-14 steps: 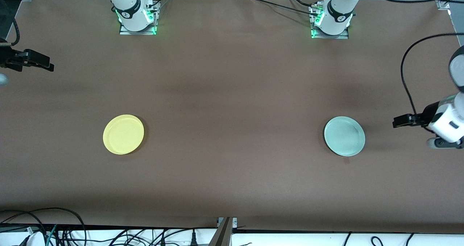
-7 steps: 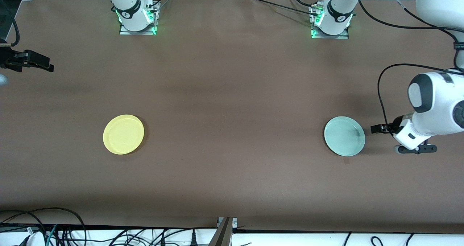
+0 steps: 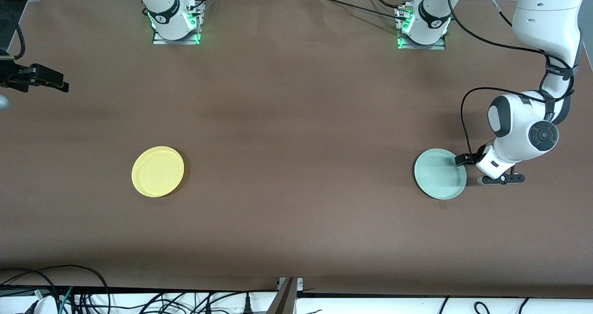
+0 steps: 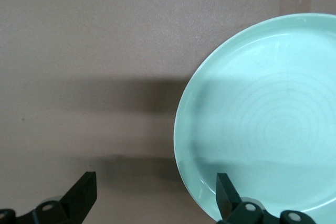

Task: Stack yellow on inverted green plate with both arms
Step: 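Close the left gripper on the rim of the green plate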

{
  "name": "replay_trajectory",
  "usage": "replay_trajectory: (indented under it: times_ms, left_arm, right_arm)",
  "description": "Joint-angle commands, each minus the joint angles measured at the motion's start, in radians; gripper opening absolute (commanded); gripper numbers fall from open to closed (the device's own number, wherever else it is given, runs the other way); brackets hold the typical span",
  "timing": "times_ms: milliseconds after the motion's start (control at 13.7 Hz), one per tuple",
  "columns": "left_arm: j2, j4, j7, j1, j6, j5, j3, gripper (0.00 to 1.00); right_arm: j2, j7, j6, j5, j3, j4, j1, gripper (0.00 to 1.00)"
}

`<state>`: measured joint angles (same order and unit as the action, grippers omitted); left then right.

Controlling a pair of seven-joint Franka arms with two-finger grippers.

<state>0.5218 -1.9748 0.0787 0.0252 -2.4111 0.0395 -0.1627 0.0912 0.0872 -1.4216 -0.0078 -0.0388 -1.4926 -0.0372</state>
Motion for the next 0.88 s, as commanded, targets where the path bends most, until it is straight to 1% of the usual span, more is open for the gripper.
replay_trajectory:
  times_ms: [0, 146, 366, 512, 585, 659, 805]
  left_arm:
    - [0.013, 0.007, 0.009, -0.001, -0.011, 0.025, 0.002, 1.0]
    - [0.039, 0.008, 0.007, -0.001, -0.046, 0.025, 0.002, 1.0]
    - [0.052, 0.025, 0.006, 0.001, -0.052, 0.025, 0.002, 0.91]
    - [0.055, 0.043, -0.002, 0.012, -0.051, 0.026, 0.002, 0.88]
    - [0.055, 0.047, 0.003, 0.012, -0.049, 0.025, 0.002, 0.81]
    - [0.055, 0.051, 0.009, 0.01, -0.048, 0.025, 0.003, 0.68]
    - [0.055, 0.051, 0.01, 0.009, -0.048, 0.025, 0.003, 0.57]
  right_arm:
    - [0.007, -0.007, 0.003, -0.005, 0.002, 0.012, -0.004, 1.0]
    - [0.008, -0.007, 0.003, -0.005, 0.001, 0.012, -0.006, 1.0]
    - [0.008, -0.011, 0.003, -0.005, 0.002, 0.012, -0.004, 1.0]
    - [0.008, -0.007, 0.003, -0.006, 0.002, 0.012, -0.004, 1.0]
    - [0.008, -0.001, 0.003, -0.006, 0.002, 0.012, -0.004, 1.0]
    - [0.008, -0.001, 0.003, -0.008, 0.002, 0.012, -0.004, 1.0]
    - [0.008, 0.0, 0.003, -0.008, 0.002, 0.012, -0.004, 1.0]
